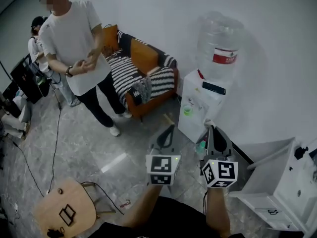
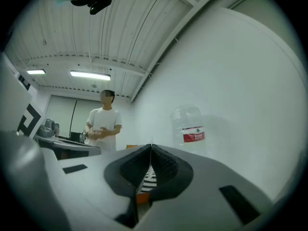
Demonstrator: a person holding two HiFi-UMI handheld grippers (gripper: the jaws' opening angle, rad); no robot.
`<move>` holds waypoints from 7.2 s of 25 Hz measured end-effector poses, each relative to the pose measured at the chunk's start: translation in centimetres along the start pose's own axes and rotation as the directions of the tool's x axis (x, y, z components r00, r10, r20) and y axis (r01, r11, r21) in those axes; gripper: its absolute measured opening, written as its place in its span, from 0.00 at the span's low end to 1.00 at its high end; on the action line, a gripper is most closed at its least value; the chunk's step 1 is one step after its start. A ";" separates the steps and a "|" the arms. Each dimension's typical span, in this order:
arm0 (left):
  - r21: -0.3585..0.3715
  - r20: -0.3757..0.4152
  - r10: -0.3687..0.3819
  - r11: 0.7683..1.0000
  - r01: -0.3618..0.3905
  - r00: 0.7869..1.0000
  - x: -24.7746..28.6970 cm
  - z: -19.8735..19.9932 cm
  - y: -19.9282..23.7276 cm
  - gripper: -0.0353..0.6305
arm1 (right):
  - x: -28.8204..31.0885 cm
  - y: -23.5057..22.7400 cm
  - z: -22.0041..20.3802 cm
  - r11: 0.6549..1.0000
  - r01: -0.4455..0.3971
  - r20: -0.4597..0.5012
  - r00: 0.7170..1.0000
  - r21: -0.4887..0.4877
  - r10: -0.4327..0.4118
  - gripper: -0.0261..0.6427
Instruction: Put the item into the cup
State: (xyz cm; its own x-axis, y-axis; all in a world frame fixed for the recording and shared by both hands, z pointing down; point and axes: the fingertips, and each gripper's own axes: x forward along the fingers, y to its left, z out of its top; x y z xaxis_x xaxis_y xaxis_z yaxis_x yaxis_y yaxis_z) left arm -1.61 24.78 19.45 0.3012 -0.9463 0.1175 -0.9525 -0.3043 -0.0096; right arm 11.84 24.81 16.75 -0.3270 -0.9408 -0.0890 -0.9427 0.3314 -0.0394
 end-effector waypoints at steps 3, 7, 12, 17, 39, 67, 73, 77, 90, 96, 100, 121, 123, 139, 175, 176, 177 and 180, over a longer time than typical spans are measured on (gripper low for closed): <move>0.012 -0.005 -0.034 0.999 0.034 0.999 7.0 2.1 2.8 0.07 | 7.2 -1.6 0.7 1.000 0.028 -0.003 1.000 0.003 -0.028 0.06; 0.004 -0.002 -0.067 0.998 0.067 0.998 15.6 3.0 6.1 0.07 | 15.1 -3.5 1.1 0.997 0.059 -0.001 0.998 -0.045 -0.059 0.06; -0.017 -0.053 -0.096 0.995 0.095 0.994 22.1 1.3 8.8 0.07 | 21.4 -5.2 -1.5 0.996 0.085 -0.055 0.995 -0.041 -0.087 0.06; -0.020 -0.086 -0.103 0.995 0.102 0.991 25.4 0.2 10.3 0.07 | 25.1 -5.5 -3.0 0.997 0.069 -0.070 0.995 -0.029 -0.071 0.06; -0.088 -0.268 -0.104 0.993 0.083 0.958 32.1 -8.5 12.4 0.07 | 31.0 -8.1 -14.5 0.998 0.035 -0.303 0.953 0.046 -0.019 0.06; -0.233 -0.497 -0.133 0.972 0.016 0.857 39.9 -32.8 11.7 0.07 | 36.3 -11.4 -41.1 0.997 0.054 -0.520 0.854 0.061 -0.015 0.06; -0.233 -0.518 -0.130 0.973 0.007 0.846 39.7 -35.4 11.7 0.07 | 37.3 -12.0 -45.6 0.998 0.066 -0.554 0.831 0.013 -0.048 0.06; -0.262 -0.535 -0.130 0.965 -0.018 0.835 39.3 -36.1 11.8 0.07 | 38.3 -12.7 -48.1 0.998 0.062 -0.577 0.814 -0.029 -0.067 0.06; -0.229 -0.566 -0.119 0.973 -0.017 0.816 38.5 -38.0 12.3 0.07 | 40.8 -14.1 -55.0 0.994 0.026 -0.647 0.757 -0.110 -0.092 0.06; -0.224 -0.571 -0.102 0.974 -0.034 0.815 37.9 -38.4 12.7 0.07 | 41.8 -14.8 -56.3 0.989 0.035 -0.650 0.750 -0.140 -0.119 0.06; -0.221 -0.571 -0.095 0.974 -0.041 0.815 37.5 -38.4 12.9 0.07 | 41.8 -14.8 -56.0 0.989 0.040 -0.638 0.761 -0.141 -0.122 0.06; -0.193 -0.487 -0.053 0.980 -0.048 0.872 35.8 -33.4 12.9 0.07 | 36.2 -11.5 -47.4 0.997 0.073 -0.541 0.838 -0.029 -0.077 0.06; -0.208 -0.475 -0.045 0.976 -0.062 0.879 35.4 -32.0 12.8 0.07 | 35.2 -10.9 -45.6 0.997 0.070 -0.535 0.842 -0.016 -0.067 0.06; -0.159 -0.346 -0.028 0.987 -0.029 0.938 32.8 -16.5 11.2 0.07 | 31.6 -8.9 -26.2 0.987 0.126 -0.383 0.920 0.102 -0.078 0.06; 0.025 0.112 -0.031 0.999 0.028 0.993 28.2 9.7 5.0 0.07 | 28.7 -8.5 3.0 0.995 -0.104 0.062 0.993 0.002 0.103 0.06; 0.029 0.114 -0.033 0.999 0.030 0.993 28.2 9.8 4.9 0.07 | 28.7 -8.4 2.9 0.994 -0.106 0.059 0.993 0.000 0.106 0.06; 0.034 0.117 -0.036 0.999 0.032 0.992 28.1 9.9 4.8 0.07 | 28.7 -8.3 2.9 0.994 -0.108 0.056 0.993 -0.003 0.108 0.06; 0.044 0.121 -0.039 0.998 0.034 0.992 28.3 9.8 4.8 0.07 | 28.8 -8.1 2.7 0.993 -0.114 0.052 0.992 -0.009 0.115 0.06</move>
State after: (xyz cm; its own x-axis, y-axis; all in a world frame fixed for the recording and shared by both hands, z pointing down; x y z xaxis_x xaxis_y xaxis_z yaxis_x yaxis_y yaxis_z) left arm 2.81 -4.57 12.96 0.3414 -0.9399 -0.0030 -0.9388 -0.3409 -0.0497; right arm 10.27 -4.81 11.79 -0.4291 -0.8917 -0.1442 -0.8997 0.4361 -0.0200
